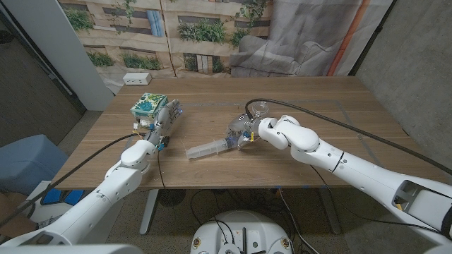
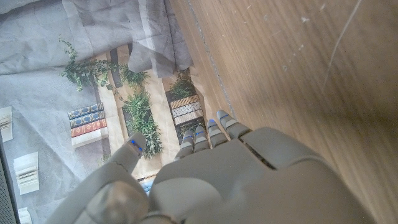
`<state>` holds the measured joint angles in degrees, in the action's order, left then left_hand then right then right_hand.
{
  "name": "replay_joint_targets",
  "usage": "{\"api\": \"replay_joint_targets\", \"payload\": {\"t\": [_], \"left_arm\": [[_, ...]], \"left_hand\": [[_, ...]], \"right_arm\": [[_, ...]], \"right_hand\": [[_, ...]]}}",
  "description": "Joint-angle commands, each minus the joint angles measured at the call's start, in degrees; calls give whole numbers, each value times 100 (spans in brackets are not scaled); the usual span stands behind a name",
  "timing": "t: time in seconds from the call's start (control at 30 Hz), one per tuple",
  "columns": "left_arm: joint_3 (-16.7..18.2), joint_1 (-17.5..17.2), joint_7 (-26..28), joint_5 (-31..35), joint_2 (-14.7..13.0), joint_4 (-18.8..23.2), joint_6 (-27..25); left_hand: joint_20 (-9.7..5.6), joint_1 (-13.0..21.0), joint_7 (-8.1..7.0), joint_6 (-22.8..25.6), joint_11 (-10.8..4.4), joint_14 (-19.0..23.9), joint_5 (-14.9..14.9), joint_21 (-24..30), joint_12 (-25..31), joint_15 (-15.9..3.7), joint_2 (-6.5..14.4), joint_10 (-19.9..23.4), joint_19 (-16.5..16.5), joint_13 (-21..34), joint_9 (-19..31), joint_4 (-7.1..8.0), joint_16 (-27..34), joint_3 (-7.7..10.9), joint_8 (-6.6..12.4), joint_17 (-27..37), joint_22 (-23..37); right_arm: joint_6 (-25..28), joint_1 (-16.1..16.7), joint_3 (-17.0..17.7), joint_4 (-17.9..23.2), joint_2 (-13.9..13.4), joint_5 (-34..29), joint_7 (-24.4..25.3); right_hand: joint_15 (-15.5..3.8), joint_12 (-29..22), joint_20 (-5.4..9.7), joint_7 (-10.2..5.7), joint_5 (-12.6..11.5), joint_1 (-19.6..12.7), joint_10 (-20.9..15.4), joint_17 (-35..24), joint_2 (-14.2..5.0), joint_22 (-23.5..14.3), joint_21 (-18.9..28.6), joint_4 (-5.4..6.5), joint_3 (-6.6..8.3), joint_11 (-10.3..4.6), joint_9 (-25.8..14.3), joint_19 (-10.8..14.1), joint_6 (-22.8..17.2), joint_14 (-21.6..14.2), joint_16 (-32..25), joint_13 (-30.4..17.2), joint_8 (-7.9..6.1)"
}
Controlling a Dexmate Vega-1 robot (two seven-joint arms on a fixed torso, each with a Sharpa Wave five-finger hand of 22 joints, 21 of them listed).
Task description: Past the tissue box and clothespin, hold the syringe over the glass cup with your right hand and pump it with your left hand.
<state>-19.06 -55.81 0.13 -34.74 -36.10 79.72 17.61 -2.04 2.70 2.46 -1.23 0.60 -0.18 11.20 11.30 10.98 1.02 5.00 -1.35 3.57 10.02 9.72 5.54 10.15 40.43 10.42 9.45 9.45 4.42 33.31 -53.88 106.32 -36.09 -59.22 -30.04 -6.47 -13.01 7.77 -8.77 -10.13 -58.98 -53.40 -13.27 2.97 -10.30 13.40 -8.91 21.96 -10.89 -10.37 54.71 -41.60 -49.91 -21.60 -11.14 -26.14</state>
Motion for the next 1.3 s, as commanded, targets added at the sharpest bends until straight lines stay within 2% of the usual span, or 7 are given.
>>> {"api": "replay_joint_targets", "payload": {"t": [0.03, 0.3, 0.5, 0.57, 0.73, 0.9, 1.3], "left_arm": [[-50, 124, 43, 67, 25, 13, -118], [-56, 202, 42, 95, -27, 87, -216], [-62, 296, 73, 158, -35, 120, -235], [-62, 321, 89, 181, -44, 143, -246], [-51, 328, 180, 230, -103, 294, -355], [-50, 327, 231, 271, -177, 452, -477], [113, 4, 527, 299, -418, 1048, -707]], "left_hand": [[-230, -41, 14, 37, 27, 24, -2, -20, 23, 12, 445, 13, 75, 7, 28, 7, 7, 36, 2, 17, 24], [-231, -44, 16, 36, 26, 27, -2, -21, 18, 21, 442, 11, 82, 7, 28, 8, 4, 42, 2, 17, 24], [-224, -43, 19, 38, 20, 19, -3, -23, 14, 21, 438, 7, 81, 7, 28, 4, -3, 46, 2, 15, 24], [-224, -42, 21, 39, 23, 14, -3, -24, 12, 20, 437, 4, 81, 7, 27, 2, -5, 48, 2, 14, 24], [-222, -41, 25, 43, 24, 12, -3, -26, 10, 24, 435, 3, 80, 8, 27, -2, -8, 52, 3, 13, 24], [-221, -38, 28, 46, 28, 10, -3, -28, 7, 25, 435, 0, 80, 8, 27, -7, -10, 56, 4, 12, 24], [-215, -31, 25, 68, 25, 21, -4, -28, 10, 15, 432, 15, 89, 8, 27, -22, -8, 69, 10, 9, 24]], "right_arm": [[-90, 153, 405, 144, -316, 441, 254], [-99, 315, 612, 265, -451, 748, 518], [-252, 312, 762, 190, -548, 1008, 750], [-288, 384, 834, 166, -580, 1082, 987], [-201, 457, 913, 189, -627, 1177, 1084], [69, 608, 981, 328, -678, 1116, 1177], [1074, 1183, 1324, 889, -734, 1227, 1455]], "right_hand": [[-712, 65, 389, -285, -13, -179, -187, 7, -726, -27, 32, 5, -30, -89, 4, 53, -708, -75, 76, -28, 64], [-718, 114, 392, -250, -19, -158, -261, 1, -790, -30, 34, -5, -85, -89, 6, 43, -841, -147, 154, -33, 139], [-708, 135, 393, -246, -18, -151, -284, -5, -803, -31, 32, -10, -122, -85, 4, 30, -880, -162, 198, -36, 188], [-712, 142, 396, -252, -17, -142, -285, -7, -809, -32, 27, -7, -135, -86, 3, 17, -893, -165, 210, -37, 202], [-715, 154, 392, -264, -13, -126, -299, -16, -818, -33, 27, -10, -175, -84, -4, 9, -880, -168, 253, -44, 268], [-703, 167, 395, -246, -10, -88, -300, -31, -826, -33, 25, 3, -217, -81, -24, 1, -900, -166, 290, -48, 300], [-707, 169, 393, -198, -13, -72, -335, -88, -826, -31, 25, -10, -260, -81, -20, -1, -1003, -178, 317, -51, 332]]}}
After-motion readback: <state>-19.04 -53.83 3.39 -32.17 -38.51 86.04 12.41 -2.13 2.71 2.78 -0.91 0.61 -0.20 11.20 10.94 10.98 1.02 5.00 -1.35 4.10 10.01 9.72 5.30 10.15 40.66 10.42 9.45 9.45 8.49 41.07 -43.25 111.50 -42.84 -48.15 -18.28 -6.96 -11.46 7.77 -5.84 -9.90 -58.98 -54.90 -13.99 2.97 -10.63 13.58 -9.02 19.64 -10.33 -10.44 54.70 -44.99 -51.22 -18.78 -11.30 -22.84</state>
